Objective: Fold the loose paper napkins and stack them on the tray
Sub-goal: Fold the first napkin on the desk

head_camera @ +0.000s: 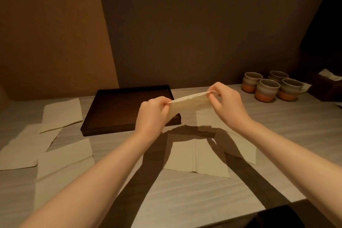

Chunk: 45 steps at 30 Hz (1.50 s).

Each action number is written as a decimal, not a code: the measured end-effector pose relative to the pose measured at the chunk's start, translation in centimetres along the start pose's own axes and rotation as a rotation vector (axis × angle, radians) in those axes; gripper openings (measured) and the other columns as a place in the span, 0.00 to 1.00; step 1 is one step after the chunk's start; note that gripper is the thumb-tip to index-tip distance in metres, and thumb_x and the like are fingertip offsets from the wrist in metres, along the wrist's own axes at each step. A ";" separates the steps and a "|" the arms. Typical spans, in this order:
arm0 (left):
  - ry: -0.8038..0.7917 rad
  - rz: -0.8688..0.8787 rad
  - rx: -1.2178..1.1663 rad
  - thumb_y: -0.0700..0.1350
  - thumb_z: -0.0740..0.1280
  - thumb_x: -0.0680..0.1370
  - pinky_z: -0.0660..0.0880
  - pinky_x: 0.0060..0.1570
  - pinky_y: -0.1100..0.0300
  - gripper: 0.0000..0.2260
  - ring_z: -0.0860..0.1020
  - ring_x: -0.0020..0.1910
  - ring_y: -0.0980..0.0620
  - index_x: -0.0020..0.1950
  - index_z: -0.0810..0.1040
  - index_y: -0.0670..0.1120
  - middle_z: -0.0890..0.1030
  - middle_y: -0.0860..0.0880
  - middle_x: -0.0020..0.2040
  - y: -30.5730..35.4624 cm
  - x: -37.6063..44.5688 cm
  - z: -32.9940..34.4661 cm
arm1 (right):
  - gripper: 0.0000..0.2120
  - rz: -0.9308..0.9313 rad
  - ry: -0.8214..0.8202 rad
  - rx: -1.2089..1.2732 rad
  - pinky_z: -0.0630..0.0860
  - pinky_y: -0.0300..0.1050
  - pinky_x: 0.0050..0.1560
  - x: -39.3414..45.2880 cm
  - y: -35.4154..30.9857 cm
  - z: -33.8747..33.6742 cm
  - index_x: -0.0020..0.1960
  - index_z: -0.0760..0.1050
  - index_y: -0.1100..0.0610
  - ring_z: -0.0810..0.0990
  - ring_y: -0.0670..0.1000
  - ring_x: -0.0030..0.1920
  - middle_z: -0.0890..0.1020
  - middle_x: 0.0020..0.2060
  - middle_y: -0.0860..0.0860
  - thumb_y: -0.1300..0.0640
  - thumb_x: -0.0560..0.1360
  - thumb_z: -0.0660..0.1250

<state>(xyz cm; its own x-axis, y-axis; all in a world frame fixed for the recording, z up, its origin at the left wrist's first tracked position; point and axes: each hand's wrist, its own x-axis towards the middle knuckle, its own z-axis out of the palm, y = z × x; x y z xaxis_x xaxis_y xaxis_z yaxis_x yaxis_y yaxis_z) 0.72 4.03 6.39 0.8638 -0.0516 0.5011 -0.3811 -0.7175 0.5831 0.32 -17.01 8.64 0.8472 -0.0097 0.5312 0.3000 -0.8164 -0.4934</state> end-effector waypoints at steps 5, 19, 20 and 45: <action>0.032 -0.069 -0.162 0.44 0.67 0.78 0.75 0.44 0.66 0.07 0.77 0.48 0.59 0.53 0.82 0.52 0.81 0.56 0.46 -1.8 -2.3 -6.3 | 0.04 0.055 -0.034 0.231 0.76 0.38 0.43 -1.8 -3.7 0.1 0.50 0.77 0.53 0.78 0.47 0.49 0.80 0.47 0.49 0.57 0.80 0.63; -0.049 -0.352 -0.171 0.47 0.72 0.74 0.76 0.42 0.59 0.03 0.79 0.41 0.54 0.44 0.83 0.49 0.82 0.51 0.38 -8.7 -12.1 -12.5 | 0.10 0.415 -0.357 0.368 0.72 0.39 0.34 -11.8 -8.6 5.2 0.38 0.78 0.62 0.73 0.46 0.29 0.74 0.26 0.49 0.60 0.77 0.65; -0.074 -0.364 -0.126 0.48 0.72 0.74 0.76 0.41 0.58 0.04 0.79 0.40 0.53 0.45 0.82 0.48 0.82 0.51 0.38 -9.3 -12.8 -12.2 | 0.11 0.435 -0.385 0.348 0.73 0.38 0.32 -12.5 -8.6 5.5 0.37 0.77 0.61 0.75 0.46 0.27 0.75 0.26 0.50 0.60 0.77 0.65; -0.813 0.312 0.439 0.68 0.53 0.76 0.35 0.72 0.43 0.30 0.35 0.74 0.59 0.75 0.49 0.62 0.43 0.61 0.77 -8.6 -20.9 -9.2 | 0.13 0.047 -0.373 -0.051 0.73 0.39 0.54 -17.1 -7.2 4.4 0.63 0.72 0.54 0.76 0.46 0.56 0.76 0.58 0.49 0.57 0.80 0.62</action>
<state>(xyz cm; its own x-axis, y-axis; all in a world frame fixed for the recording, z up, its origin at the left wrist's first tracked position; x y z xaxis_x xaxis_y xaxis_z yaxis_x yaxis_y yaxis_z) -17.16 17.66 -3.19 0.7714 -0.6287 -0.0982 -0.6170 -0.7768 0.1260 -14.44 -8.37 0.06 0.9638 0.1549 0.2168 0.2424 -0.8479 -0.4716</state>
